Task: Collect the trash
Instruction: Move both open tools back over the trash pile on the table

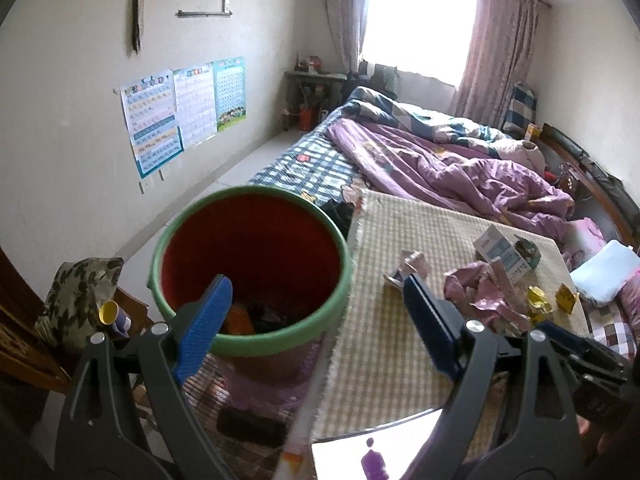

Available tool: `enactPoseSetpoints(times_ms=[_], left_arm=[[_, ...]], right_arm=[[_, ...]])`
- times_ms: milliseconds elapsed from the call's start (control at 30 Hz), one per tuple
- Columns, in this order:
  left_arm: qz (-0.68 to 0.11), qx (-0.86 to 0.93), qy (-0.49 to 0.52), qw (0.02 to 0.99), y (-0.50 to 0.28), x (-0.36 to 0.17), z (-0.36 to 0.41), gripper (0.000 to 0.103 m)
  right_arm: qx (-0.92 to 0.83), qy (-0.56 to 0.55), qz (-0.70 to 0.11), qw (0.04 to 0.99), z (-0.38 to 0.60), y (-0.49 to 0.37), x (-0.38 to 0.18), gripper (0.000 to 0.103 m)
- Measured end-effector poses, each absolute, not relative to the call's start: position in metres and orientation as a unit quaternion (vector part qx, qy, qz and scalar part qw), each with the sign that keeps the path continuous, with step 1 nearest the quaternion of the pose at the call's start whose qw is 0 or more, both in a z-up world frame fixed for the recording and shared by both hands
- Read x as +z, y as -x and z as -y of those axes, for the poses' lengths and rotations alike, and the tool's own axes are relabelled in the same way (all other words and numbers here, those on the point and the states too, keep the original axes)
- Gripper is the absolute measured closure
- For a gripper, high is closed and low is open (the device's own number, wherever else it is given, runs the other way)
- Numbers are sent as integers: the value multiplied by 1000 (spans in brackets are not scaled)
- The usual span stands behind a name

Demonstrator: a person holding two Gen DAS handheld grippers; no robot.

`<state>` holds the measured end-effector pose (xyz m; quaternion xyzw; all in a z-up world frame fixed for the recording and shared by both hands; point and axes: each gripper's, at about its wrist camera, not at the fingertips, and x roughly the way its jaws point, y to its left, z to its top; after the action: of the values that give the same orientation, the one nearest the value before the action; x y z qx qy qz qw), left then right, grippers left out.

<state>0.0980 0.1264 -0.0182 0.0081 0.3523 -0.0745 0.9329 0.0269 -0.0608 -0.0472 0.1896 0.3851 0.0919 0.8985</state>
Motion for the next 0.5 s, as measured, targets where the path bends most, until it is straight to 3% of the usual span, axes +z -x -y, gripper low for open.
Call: enactPoseSetpoints(times_ms=[500], left_arm=[[-464, -176, 43, 867, -73, -85, -15, 18]], right_arm=[[36, -192, -401, 895, 186, 12, -66, 46]])
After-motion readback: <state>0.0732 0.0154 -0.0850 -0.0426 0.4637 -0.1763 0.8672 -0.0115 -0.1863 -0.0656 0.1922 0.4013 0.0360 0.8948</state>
